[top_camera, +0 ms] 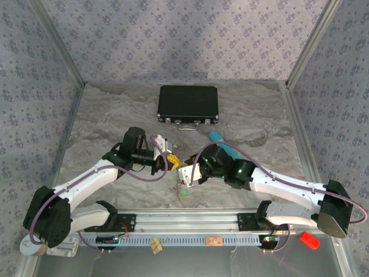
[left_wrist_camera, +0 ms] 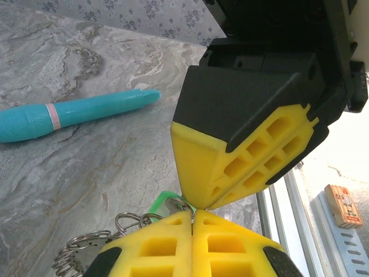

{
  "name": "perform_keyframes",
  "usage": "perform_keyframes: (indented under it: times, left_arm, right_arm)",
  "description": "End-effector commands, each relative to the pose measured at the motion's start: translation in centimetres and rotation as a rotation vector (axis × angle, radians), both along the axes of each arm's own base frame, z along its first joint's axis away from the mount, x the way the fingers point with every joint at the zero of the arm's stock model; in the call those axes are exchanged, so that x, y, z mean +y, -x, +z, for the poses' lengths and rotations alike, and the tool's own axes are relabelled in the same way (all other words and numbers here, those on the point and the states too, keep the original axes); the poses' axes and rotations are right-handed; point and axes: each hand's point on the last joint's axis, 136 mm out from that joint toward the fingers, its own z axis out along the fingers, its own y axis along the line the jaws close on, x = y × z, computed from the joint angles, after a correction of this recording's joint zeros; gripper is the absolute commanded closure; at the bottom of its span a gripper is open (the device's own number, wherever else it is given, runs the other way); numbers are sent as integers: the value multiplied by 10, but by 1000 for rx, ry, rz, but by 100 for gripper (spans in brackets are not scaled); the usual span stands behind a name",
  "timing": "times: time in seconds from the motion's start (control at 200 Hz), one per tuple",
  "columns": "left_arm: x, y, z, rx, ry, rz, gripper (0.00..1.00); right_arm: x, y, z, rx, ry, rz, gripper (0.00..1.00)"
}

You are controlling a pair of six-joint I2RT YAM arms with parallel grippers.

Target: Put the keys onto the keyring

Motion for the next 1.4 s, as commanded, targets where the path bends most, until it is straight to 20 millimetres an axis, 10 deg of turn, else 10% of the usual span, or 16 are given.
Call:
perform_keyframes:
  times: [0.0,0.555,0.875,1.394]
  left_arm:
    - [-4,-17,23,-99,66,39,100]
    - [-3,-15,17,-83,54,64,100]
    - [-2,-5,5,-93,-5,37,100]
    - [-4,4,-4,-185,-45,-31,100]
  right_arm:
    - [9,16,2,13,10,79,100]
    - [14,16,2,78,-54,48,100]
    - [-26,-20,2,314,-174,-299,100]
    - [-46,1,-95,1105,-178,-913,100]
